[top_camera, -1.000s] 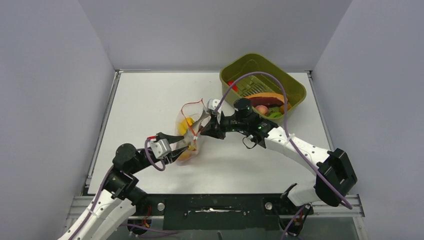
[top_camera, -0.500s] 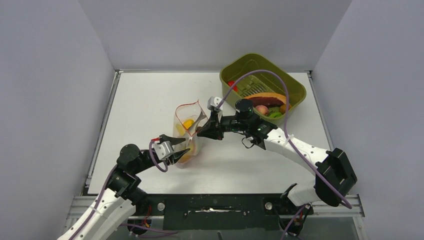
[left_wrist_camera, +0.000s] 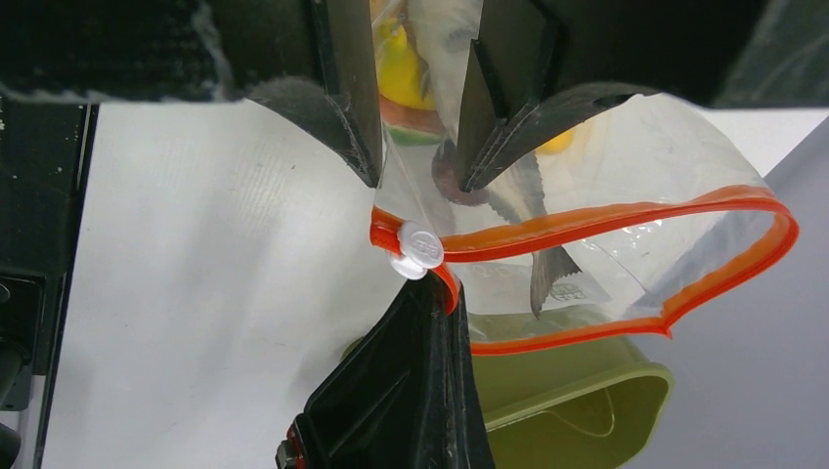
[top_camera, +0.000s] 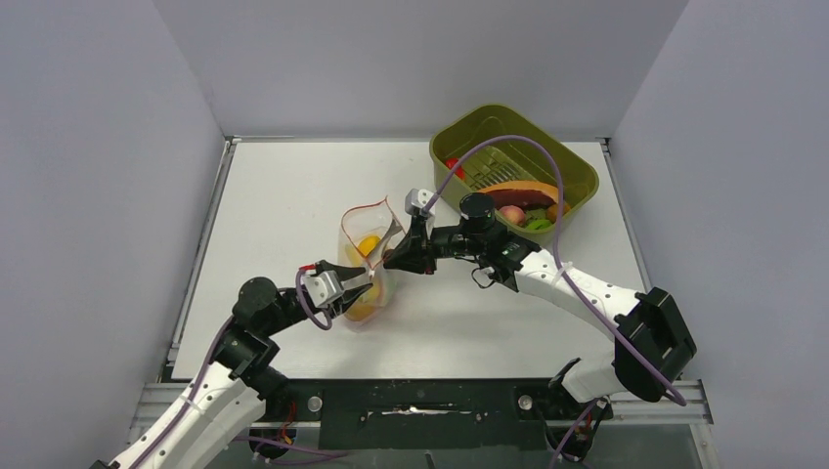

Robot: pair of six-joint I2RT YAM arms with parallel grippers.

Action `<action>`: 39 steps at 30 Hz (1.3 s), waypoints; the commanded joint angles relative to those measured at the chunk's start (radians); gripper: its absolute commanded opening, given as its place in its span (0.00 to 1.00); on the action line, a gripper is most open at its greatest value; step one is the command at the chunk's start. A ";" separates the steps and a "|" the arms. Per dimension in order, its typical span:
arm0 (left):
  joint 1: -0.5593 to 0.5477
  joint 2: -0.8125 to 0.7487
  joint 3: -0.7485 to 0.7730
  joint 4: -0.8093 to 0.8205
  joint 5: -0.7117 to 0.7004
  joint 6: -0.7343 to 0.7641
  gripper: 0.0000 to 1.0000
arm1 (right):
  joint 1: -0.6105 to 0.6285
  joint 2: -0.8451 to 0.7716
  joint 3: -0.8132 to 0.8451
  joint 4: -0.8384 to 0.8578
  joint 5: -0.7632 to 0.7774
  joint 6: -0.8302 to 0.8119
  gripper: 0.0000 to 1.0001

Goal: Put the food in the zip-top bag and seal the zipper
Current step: Zip the zipper food storage bag at the center of the board.

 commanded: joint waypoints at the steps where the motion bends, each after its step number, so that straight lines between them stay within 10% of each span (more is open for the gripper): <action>1: -0.001 -0.016 0.002 0.098 -0.032 -0.002 0.33 | 0.001 0.005 -0.002 0.116 -0.038 0.019 0.00; 7: 0.000 -0.011 -0.002 0.104 -0.036 0.017 0.31 | 0.008 0.014 -0.005 0.144 -0.059 0.042 0.00; 12: 0.000 -0.015 0.000 0.123 -0.008 0.000 0.00 | 0.016 0.011 0.007 0.082 -0.053 -0.016 0.01; 23: -0.001 -0.087 -0.006 0.060 0.058 -0.026 0.00 | 0.022 -0.057 0.182 -0.393 -0.031 -0.537 0.48; 39: 0.000 -0.081 -0.002 0.057 0.080 -0.023 0.00 | 0.139 -0.035 0.338 -0.556 -0.010 -0.890 0.50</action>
